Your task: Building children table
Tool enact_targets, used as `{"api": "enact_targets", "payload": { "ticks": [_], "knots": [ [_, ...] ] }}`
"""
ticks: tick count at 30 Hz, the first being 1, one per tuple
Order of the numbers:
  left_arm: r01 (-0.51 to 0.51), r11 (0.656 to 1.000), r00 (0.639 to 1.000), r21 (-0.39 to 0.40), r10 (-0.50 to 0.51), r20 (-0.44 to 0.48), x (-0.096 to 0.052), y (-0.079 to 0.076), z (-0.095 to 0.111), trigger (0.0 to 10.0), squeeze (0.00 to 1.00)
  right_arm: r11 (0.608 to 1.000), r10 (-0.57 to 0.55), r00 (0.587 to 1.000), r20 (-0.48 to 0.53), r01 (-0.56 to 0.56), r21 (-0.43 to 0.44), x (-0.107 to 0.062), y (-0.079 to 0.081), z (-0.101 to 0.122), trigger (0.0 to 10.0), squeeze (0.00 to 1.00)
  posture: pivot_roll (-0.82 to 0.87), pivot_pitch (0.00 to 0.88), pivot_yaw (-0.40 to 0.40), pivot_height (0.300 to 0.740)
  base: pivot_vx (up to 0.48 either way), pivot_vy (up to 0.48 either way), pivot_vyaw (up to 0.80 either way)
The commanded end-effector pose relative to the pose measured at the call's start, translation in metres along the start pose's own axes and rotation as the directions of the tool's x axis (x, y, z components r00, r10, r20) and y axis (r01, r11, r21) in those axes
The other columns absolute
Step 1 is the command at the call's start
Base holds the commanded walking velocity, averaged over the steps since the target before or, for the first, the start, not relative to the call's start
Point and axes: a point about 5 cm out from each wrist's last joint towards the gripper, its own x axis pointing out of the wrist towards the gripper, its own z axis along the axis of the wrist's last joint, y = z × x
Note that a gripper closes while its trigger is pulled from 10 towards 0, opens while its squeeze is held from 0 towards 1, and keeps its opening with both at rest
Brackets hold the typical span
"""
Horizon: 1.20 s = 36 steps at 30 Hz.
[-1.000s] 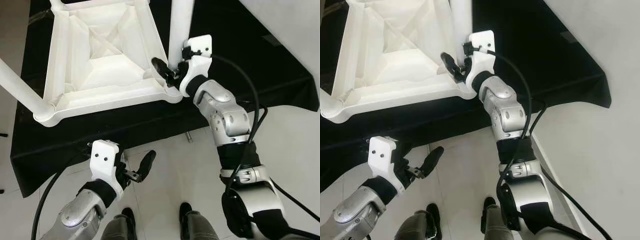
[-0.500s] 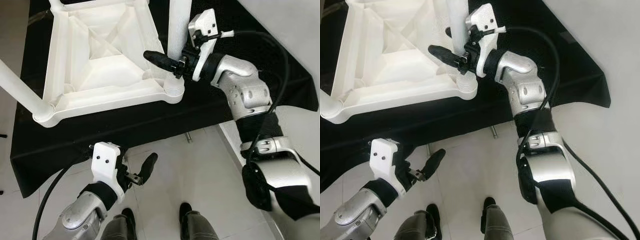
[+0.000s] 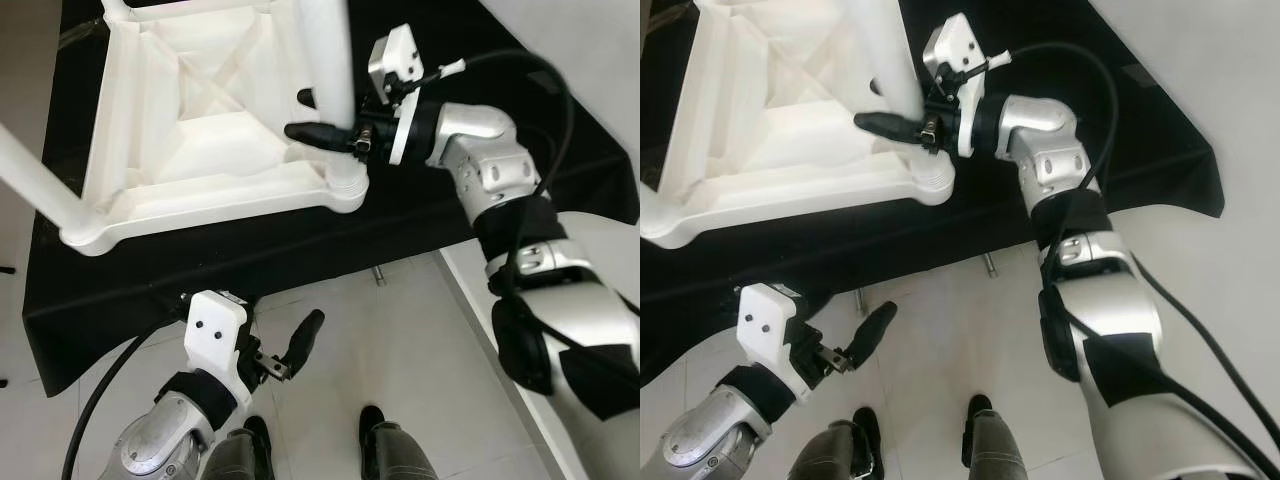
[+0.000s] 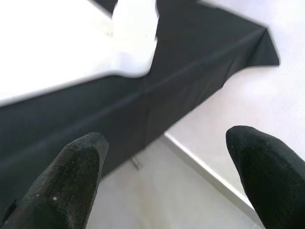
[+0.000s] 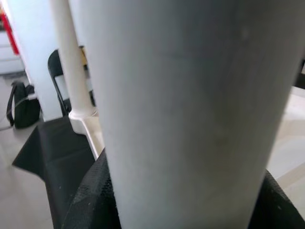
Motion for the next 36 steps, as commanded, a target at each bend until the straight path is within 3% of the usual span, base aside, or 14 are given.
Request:
{"api": "enact_targets", "payload": {
  "ticks": [1, 16, 20, 24, 26, 27, 29, 30, 31, 32, 33, 34, 35, 36],
  "knots": [
    [0.003, 1.0, 1.0, 0.014, -0.003, -0.009, -0.003, -0.001, 0.0, 10.0, 0.0, 0.998, 0.006, 0.999, -0.05, -0.003, 0.066, 0.005, 0.005, -0.02, 0.0, 0.0, 0.02, 0.333, -0.009, 0.74, 0.0, 0.0, 0.0],
    [-0.001, 0.999, 1.0, 0.037, 0.001, 0.014, 0.0, 0.001, 0.004, 10.0, 0.0, 0.992, -0.006, 1.0, -0.008, 0.006, 0.124, -0.001, 0.008, -0.031, 0.0, 0.0, 0.01, 0.32, -0.002, 0.74, 0.0, 0.0, 0.0],
    [-0.006, 0.999, 1.0, 0.05, 0.004, 0.03, 0.003, 0.004, 0.008, 10.0, 0.0, 0.988, -0.046, 0.998, -0.042, 0.052, 0.143, -0.002, 0.007, -0.039, 0.0, 0.0, 0.0, 0.319, -0.001, 0.74, 0.0, 0.0, 0.0],
    [-0.008, 0.998, 1.0, 0.06, 0.006, 0.03, 0.004, 0.006, 0.008, 10.0, 0.0, 0.967, -0.202, 0.972, -0.12, 0.217, 0.13, -0.001, 0.003, -0.049, 0.0, 0.0, -0.01, 0.314, -0.004, 0.74, 0.0, 0.0, 0.0],
    [-0.013, 0.998, 1.0, 0.065, 0.011, 0.029, 0.005, 0.006, 0.008, 10.0, 0.0, 0.887, -0.421, 0.885, -0.2, 0.448, 0.115, -0.007, -0.005, -0.059, 0.0, 0.0, -0.01, 0.312, -0.008, 0.74, 0.0, 0.0, 0.0],
    [-0.015, 0.998, 1.0, 0.066, 0.013, 0.028, 0.005, 0.006, 0.008, 10.0, 0.0, 0.819, -0.524, 0.817, -0.24, 0.561, 0.119, -0.013, -0.008, -0.066, 0.0, 0.0, -0.01, 0.314, -0.012, 0.74, 0.0, 0.0, 0.0],
    [-0.015, 0.998, 1.0, 0.066, 0.013, 0.028, 0.005, 0.006, 0.008, 10.0, 0.0, 0.819, -0.524, 0.817, -0.24, 0.561, 0.119, -0.013, -0.008, -0.066, 0.0, 0.0, -0.01, 0.314, -0.012, 0.74, 0.0, 0.0, 0.0],
    [-0.017, 0.998, 0.999, 0.066, 0.015, 0.029, 0.005, 0.006, 0.008, 10.0, 0.0, 0.734, -0.618, 0.732, -0.287, 0.668, 0.122, -0.02, -0.003, -0.077, 0.0, 0.0, -0.01, 0.313, -0.019, 0.74, 0.0, 0.0, 0.0],
    [-0.017, 0.998, 0.999, 0.066, 0.015, 0.029, 0.005, 0.006, 0.008, 10.0, 0.0, 0.734, -0.618, 0.732, -0.287, 0.668, 0.122, -0.02, -0.003, -0.077, 0.0, 0.0, -0.01, 0.313, -0.019, 0.74, 0.0, 0.0, 0.0],
    [-0.019, 0.998, 0.999, 0.067, 0.017, 0.029, 0.005, 0.006, 0.008, 10.0, 0.0, 0.662, -0.674, 0.668, -0.317, 0.735, 0.142, -0.022, 0.01, -0.089, 0.0, 0.0, -0.01, 0.314, -0.019, 0.74, 0.0, 0.0, 0.0],
    [-0.019, 0.998, 0.999, 0.067, 0.017, 0.029, 0.005, 0.006, 0.008, 10.0, 0.0, 0.662, -0.674, 0.668, -0.317, 0.735, 0.142, -0.022, 0.01, -0.089, 0.0, 0.0, -0.01, 0.314, -0.019, 0.74, 0.0, 0.0, 0.0],
    [-0.023, 0.997, 0.999, 0.067, 0.021, 0.03, 0.005, 0.006, 0.008, 10.0, 0.0, 0.592, -0.715, 0.613, -0.336, 0.787, 0.175, -0.022, 0.025, -0.096, 0.0, 0.0, 0.0, 0.318, -0.013, 0.74, 0.0, 0.0, 0.0],
    [-0.026, 0.997, 0.999, 0.067, 0.024, 0.03, 0.005, 0.006, 0.008, 10.0, 0.0, 0.546, -0.737, 0.58, -0.346, 0.813, 0.2, -0.021, 0.037, -0.099, 0.0, 0.0, 0.0, 0.318, -0.013, 0.74, 0.0, 0.0, 0.0],
    [-0.024, 0.997, 0.999, 0.066, 0.022, 0.031, 0.005, 0.006, 0.008, 10.0, 0.0, 0.541, -0.737, 0.583, -0.342, 0.812, 0.218, -0.013, 0.046, -0.098, 0.0, 0.0, 0.0, 0.315, -0.01, 0.74, 0.0, 0.0, 0.0]
  ]
}}
